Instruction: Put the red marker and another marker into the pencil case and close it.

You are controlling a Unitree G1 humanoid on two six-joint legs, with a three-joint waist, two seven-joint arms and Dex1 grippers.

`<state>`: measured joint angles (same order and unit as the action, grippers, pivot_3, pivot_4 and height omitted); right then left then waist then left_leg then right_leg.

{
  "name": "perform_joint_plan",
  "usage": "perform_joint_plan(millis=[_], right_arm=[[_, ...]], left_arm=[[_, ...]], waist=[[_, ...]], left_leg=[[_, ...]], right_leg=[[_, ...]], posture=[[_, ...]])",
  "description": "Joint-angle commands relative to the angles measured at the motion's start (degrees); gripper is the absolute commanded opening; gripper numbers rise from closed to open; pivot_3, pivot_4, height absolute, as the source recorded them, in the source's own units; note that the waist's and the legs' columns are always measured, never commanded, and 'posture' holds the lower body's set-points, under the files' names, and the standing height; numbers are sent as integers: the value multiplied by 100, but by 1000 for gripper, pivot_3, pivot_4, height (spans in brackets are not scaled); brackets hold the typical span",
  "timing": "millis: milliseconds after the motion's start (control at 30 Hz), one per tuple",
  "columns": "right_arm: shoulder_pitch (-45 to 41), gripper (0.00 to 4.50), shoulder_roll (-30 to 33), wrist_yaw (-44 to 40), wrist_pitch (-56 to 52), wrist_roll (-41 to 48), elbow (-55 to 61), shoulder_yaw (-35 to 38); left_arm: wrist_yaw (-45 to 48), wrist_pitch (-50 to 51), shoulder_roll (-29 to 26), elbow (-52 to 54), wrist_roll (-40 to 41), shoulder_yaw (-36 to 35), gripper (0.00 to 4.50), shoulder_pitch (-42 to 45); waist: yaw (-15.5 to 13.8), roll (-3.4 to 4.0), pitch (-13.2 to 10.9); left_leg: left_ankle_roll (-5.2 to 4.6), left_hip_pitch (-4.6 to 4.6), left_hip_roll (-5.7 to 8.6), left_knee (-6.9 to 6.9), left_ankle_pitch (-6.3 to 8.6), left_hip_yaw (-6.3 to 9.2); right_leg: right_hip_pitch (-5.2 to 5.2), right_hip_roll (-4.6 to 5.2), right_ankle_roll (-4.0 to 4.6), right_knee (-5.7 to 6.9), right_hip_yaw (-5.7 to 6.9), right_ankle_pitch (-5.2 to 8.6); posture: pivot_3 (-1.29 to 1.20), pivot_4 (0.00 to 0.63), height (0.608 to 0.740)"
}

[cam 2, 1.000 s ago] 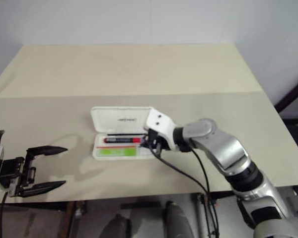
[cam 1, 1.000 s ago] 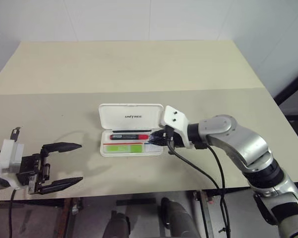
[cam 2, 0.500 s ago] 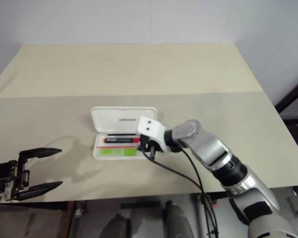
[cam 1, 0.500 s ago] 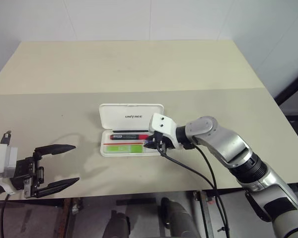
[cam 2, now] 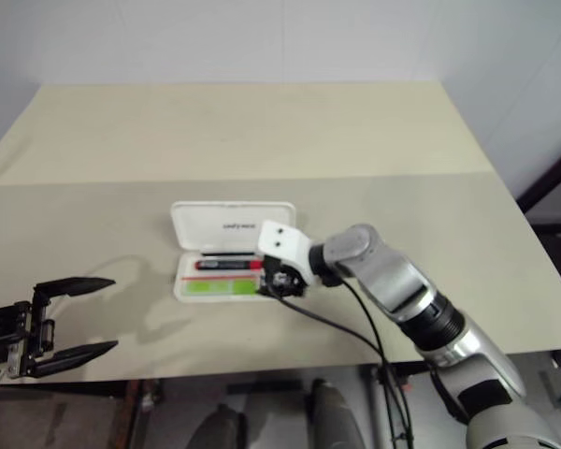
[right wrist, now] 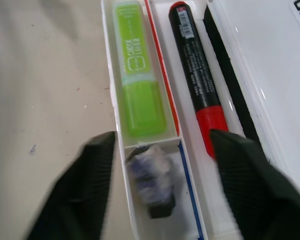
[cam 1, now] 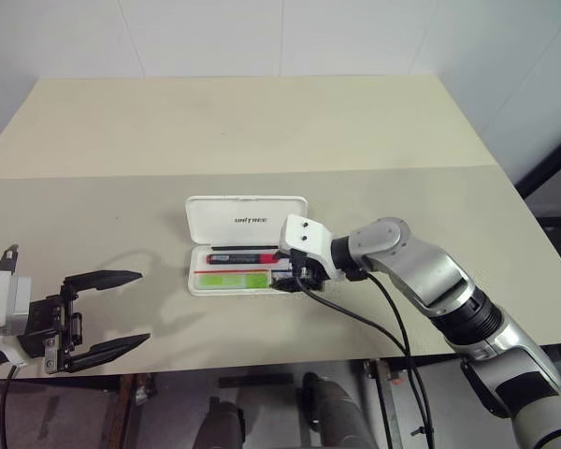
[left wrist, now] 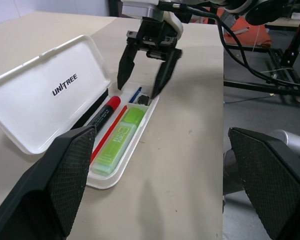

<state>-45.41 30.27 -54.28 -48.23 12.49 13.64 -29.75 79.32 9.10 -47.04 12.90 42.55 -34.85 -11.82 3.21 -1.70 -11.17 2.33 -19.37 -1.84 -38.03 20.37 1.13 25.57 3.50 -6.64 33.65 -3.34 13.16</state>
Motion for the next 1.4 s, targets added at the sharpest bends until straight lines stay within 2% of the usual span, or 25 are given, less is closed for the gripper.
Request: perform_joint_plan(millis=[33,467,733,1000,1167,1400], right_arm=[[4,4468,75,-76,-82,59,305,114],[39,4468,-41,141,-123,44,343,271],[34,4468,-337,478,94,-191,-177,233],[121,4468,-191,415,458,-515,-549,143],[142,4468,88,220,267,-308,-101,469],[481,4468,628,-185,-214,601,896,1434]], left_arm=[[-25,-51,3,81,112,-104,4500,60],[-166,-60,94,35,65,98,4500,329],[-197,-31,87,74,67,129,4500,369],[-228,-15,94,136,79,98,4500,324],[-277,1,110,238,111,67,4500,273],[-765,-48,287,361,199,-26,4500,497]], waist=[[-1,0,0],[1,0,0],[2,0,0],[1,0,0],[-2,0,0],[-36,-2,1]], left_leg=[[0,0,0,0,0,0],[0,1,0,0,0,-1],[1,2,0,-2,0,-1],[1,2,0,-2,0,-3],[1,2,0,-3,0,-3],[2,-1,0,-3,1,-1]], right_leg=[[0,0,0,0,0,0],[0,0,-1,2,1,0],[0,0,0,8,0,0],[0,0,0,7,1,0],[0,0,0,8,1,0],[-1,1,-2,3,2,-1]], posture=[[0,150,740],[0,150,740],[0,150,740],[0,150,740],[0,150,740],[0,150,740]])
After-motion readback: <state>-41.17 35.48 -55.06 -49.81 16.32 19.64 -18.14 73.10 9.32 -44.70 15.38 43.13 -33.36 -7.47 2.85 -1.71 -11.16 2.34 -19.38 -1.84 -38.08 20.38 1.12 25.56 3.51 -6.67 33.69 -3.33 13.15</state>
